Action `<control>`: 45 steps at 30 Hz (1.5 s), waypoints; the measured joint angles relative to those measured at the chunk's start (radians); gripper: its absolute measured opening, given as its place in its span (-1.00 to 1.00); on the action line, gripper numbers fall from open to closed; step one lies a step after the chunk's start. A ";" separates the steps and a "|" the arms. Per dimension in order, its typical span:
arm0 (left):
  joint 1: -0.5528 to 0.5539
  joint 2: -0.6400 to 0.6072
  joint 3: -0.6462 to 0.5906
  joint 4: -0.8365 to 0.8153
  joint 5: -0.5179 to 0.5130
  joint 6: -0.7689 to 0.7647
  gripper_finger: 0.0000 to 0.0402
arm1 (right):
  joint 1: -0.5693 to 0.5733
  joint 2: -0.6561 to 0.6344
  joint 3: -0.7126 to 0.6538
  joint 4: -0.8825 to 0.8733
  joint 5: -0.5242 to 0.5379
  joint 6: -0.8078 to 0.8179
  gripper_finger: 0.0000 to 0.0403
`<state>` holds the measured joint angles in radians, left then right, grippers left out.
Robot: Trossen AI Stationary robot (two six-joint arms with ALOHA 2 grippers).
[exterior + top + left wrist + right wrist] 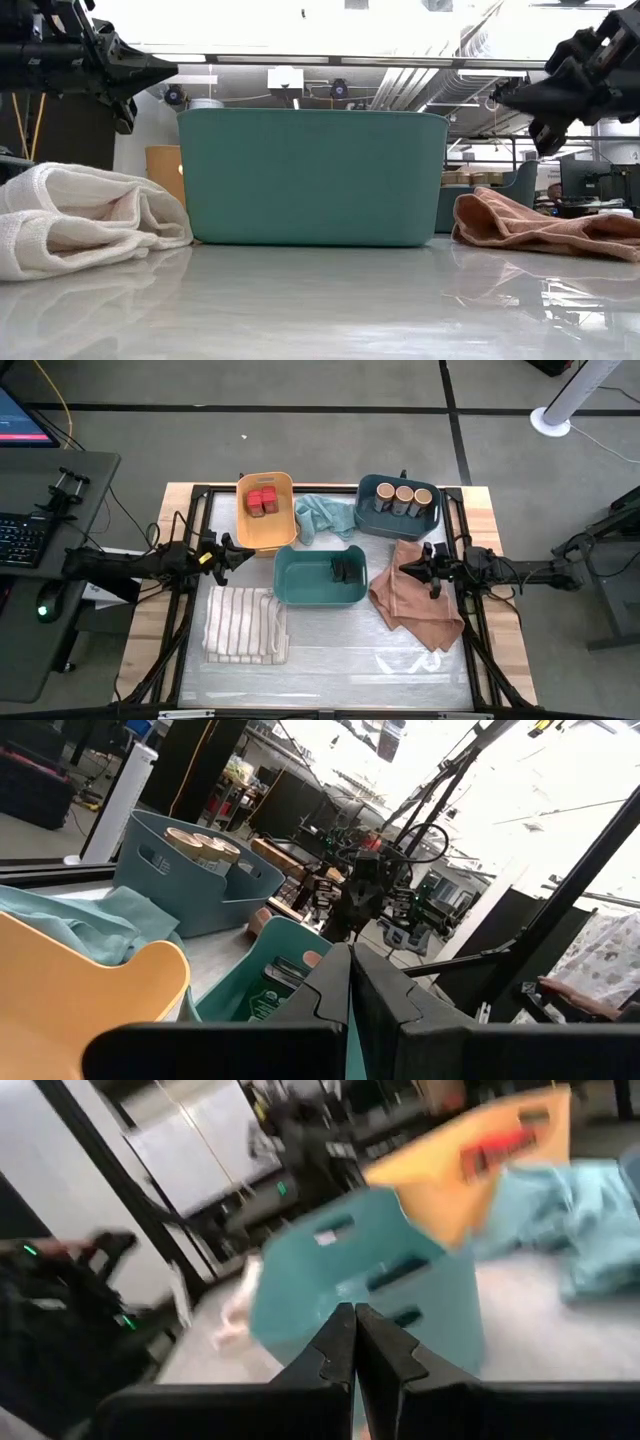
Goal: Sort spices by type
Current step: Return to Home Position
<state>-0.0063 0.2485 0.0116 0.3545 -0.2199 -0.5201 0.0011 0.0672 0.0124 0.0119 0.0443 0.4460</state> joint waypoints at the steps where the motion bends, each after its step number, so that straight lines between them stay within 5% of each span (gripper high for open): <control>1: 0.000 0.000 0.000 0.000 0.000 0.000 -1.00 | 0.000 -0.023 0.000 0.000 0.000 0.000 -1.00; 11: 0.029 -0.248 0.001 -0.133 0.000 -0.001 -1.00 | -0.001 -0.067 -0.002 0.013 0.007 -0.001 -1.00; 21: 0.035 -0.245 0.001 -0.314 0.008 0.000 -1.00 | -0.001 -0.067 -0.003 0.014 0.008 -0.001 -1.00; 45: 0.003 -0.245 0.000 -0.306 0.011 0.000 -1.00 | -0.001 -0.055 -0.003 0.014 0.008 -0.001 -1.00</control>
